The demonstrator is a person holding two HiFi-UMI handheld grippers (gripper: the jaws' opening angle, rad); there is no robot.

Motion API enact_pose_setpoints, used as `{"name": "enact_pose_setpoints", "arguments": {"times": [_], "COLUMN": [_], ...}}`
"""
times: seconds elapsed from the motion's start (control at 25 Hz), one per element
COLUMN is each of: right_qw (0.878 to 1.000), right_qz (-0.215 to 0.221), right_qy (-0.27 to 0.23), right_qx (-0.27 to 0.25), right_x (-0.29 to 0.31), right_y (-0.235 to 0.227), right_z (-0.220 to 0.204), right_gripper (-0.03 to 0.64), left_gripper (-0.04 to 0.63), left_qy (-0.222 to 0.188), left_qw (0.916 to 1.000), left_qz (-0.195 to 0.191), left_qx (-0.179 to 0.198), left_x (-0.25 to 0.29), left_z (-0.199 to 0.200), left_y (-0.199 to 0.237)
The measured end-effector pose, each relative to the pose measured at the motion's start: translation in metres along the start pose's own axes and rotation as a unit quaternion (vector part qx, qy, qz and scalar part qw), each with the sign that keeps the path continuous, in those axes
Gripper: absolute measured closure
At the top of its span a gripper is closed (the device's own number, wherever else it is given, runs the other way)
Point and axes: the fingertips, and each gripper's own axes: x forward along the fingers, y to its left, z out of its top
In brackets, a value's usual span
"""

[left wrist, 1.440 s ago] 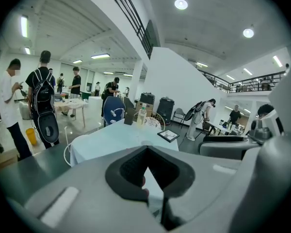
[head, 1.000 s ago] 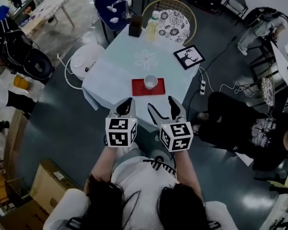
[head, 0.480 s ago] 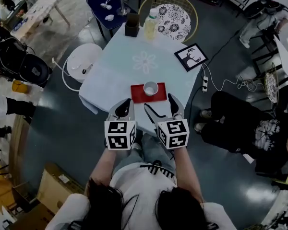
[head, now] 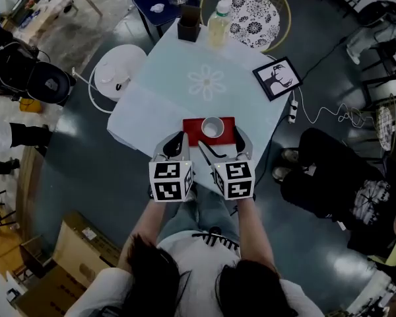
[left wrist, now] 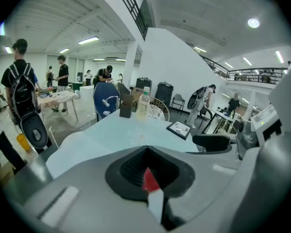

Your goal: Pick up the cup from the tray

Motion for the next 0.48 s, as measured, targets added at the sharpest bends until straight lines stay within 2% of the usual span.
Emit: {"name": "enact_pose_setpoints", "arguments": {"times": [0.48], "right_qw": [0.998], "right_qz": [0.02], "right_qy": [0.054], "right_qx": [0.002], "right_x": [0.062], "right_y": [-0.011], "right_z": [-0.039], "right_gripper": [0.141], "left_gripper": [0.595], "left_qy": [0.037], "left_qw": [0.9984], "left_qz": [0.026], "left_qx": [-0.034], "left_x": [0.06], "left_z": [-0.022], "left_y": [0.024]}}
